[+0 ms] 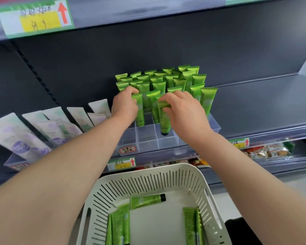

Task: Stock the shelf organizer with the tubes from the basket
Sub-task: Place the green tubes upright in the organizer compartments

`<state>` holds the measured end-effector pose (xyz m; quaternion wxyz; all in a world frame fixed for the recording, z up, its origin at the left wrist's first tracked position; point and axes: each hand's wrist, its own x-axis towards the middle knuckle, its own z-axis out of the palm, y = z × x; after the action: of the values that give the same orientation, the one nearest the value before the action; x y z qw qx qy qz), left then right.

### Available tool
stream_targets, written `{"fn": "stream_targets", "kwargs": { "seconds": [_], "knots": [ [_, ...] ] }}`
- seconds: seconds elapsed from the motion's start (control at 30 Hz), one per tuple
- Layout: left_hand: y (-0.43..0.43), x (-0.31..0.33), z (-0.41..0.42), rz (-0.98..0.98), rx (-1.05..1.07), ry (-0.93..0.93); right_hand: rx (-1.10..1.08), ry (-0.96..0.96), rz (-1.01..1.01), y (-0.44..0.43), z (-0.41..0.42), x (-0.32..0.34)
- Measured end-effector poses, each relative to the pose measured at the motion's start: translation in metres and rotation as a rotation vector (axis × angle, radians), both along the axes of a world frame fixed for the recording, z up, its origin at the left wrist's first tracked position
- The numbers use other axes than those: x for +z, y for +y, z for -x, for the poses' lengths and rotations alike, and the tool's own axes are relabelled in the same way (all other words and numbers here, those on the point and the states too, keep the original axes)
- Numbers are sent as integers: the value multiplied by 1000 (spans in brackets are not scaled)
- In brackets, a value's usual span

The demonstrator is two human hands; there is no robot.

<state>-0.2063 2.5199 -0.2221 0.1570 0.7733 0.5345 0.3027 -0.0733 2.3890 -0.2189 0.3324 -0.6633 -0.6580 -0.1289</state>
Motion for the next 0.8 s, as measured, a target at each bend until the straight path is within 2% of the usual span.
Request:
{"fn": "stream_targets", "kwargs": {
  "seconds": [0.2, 0.3, 0.4, 0.6, 0.8],
  "knots": [
    [-26, 9, 25, -190, -46, -49, 45, 31, -13, 15, 19, 17],
    [-42, 8, 43, -224, -85, -24, 21, 48, -15, 27, 22, 23],
    [-53, 0, 62, -217, -184, 77, 15, 59, 0, 41, 29, 24],
    [-74, -31, 91, -308, -445, 445, 22, 46, 65, 62, 41, 24],
    [-78, -40, 96, -278, -470, 427, -1, -20, 173, 76, 41, 15]
  ]
}}
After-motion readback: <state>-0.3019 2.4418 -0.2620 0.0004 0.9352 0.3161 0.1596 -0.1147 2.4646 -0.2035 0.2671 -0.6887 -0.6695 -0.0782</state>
